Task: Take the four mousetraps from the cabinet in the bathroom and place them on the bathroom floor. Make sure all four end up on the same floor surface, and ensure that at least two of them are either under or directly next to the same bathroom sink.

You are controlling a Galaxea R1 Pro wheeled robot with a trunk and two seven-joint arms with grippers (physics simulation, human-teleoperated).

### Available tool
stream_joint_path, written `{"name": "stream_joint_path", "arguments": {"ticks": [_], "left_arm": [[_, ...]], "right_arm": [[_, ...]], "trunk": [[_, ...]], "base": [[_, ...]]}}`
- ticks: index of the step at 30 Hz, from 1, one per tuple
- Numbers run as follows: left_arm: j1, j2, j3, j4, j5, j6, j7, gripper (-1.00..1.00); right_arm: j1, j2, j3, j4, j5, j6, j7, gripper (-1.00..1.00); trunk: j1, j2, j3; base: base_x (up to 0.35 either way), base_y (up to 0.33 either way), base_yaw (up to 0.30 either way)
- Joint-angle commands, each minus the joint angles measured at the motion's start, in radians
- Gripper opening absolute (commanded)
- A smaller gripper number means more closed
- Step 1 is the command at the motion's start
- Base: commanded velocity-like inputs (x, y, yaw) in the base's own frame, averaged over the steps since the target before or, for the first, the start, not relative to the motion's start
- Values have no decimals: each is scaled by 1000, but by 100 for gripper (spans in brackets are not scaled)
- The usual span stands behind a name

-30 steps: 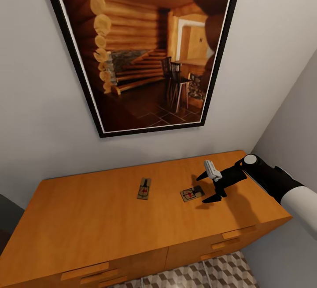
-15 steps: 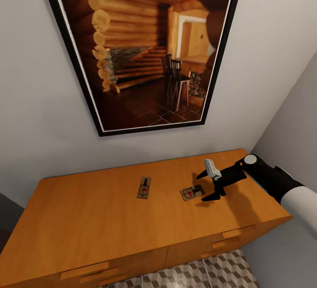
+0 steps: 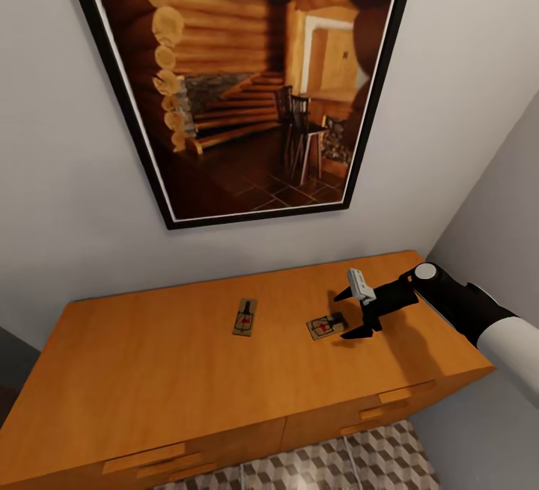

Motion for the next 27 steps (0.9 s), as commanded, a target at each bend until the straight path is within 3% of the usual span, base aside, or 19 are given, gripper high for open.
{"name": "stream_joint_path", "arguments": {"ticks": [1,27], "left_arm": [[-1,-1,-9,2,7,-6,2,100],[-1,-7,-9,2,7,-6,2,100]], "right_arm": [[-2,-2,6,1,-7,-5,-2,100],[-2,-2,6,1,-6,-5,-8,100]], "trunk": [[1,-2,-3],[1,-2,-29]], "base": [[0,0,0],[0,0,0]]}}
